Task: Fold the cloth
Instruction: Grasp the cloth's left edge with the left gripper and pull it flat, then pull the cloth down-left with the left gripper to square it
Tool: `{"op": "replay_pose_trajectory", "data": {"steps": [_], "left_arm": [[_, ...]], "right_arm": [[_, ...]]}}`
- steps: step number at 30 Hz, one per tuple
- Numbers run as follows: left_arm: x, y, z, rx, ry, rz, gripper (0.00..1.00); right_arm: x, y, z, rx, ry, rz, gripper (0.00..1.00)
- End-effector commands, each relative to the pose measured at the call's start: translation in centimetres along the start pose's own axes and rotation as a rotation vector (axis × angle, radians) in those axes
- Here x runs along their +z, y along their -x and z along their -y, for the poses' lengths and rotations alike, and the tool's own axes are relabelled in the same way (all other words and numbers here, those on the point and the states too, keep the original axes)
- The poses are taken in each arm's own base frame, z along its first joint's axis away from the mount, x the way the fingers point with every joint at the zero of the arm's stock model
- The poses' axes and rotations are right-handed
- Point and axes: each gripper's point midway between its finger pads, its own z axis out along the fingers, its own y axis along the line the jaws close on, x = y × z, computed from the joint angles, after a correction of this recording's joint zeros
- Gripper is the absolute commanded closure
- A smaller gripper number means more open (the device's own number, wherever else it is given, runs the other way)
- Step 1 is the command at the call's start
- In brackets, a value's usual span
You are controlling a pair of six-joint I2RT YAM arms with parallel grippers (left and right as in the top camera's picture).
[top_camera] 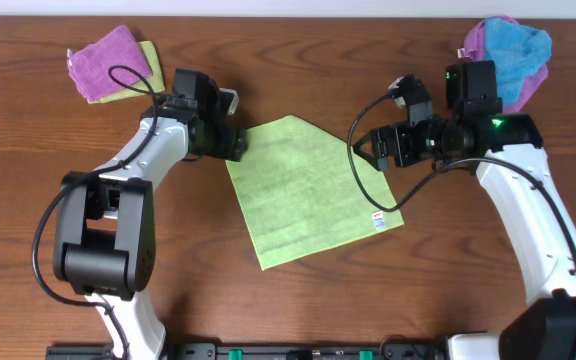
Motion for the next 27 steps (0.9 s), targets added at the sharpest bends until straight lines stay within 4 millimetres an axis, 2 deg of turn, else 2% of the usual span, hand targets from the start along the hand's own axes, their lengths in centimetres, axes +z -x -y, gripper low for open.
{"op": "replay_pose_trajectory", "data": {"steps": [1, 5, 7, 8, 9, 10, 13, 16, 18, 21, 23, 27], "left_arm": [[0.0, -0.1, -0.9, -0.014, 0.053, -0.021, 0.05], [-0.7, -1.6, -0.6, -0.063, 0.047, -0.109, 0.05], [-1.2, -2.1, -0.4, -0.105, 0.044, -0.14, 0.05], [-1.5, -2.2, -0.3, -0.145, 0.047, -0.152, 0.05], [-1.8, -2.3, -0.2, -0.201, 0.051, -0.161, 0.04], [-2.1, -2.5, -0.1, -0.261, 0.056, -0.171, 0.04], [-2.8, -2.7, 1.2, -0.346, 0.0, -0.204, 0.05], [-3.9, -2.9, 4.3, -0.337, -0.161, -0.243, 0.0], [-4.6, -3.6, 5.6, -0.345, -0.207, -0.278, 0.1], [-5.3, -5.5, 7.7, -0.273, -0.217, -0.359, 0.14], [-5.6, -6.1, 9.2, -0.234, -0.224, -0.382, 0.18], [-7.2, -6.5, 12.1, -0.144, -0.22, -0.377, 0.27]], "right_arm": [[-0.9, 0.5, 0.3, -0.014, -0.033, 0.019, 0.04], [-1.1, -0.8, 2.6, 0.009, -0.17, -0.04, 0.14], [-1.3, -1.3, 3.6, 0.013, -0.231, -0.059, 0.32], [-1.4, -1.4, 3.9, 0.014, -0.247, -0.063, 0.46], [-1.5, -1.4, 4.2, 0.014, -0.262, -0.065, 0.83], [-1.5, -1.4, 4.3, 0.013, -0.267, -0.066, 0.98], [-1.6, -1.7, 4.5, 0.017, -0.284, -0.077, 0.99], [-1.8, -2.7, 4.9, 0.031, -0.312, -0.118, 0.98], [-2.1, -3.8, 5.3, 0.036, -0.343, -0.166, 0.99], [-2.5, -5.3, 5.1, 0.028, -0.339, -0.231, 0.98], [-3.1, -5.3, 4.8, 0.025, -0.335, -0.217, 0.89], [-6.8, -4.3, 4.7, 0.036, -0.375, -0.103, 0.76]]}}
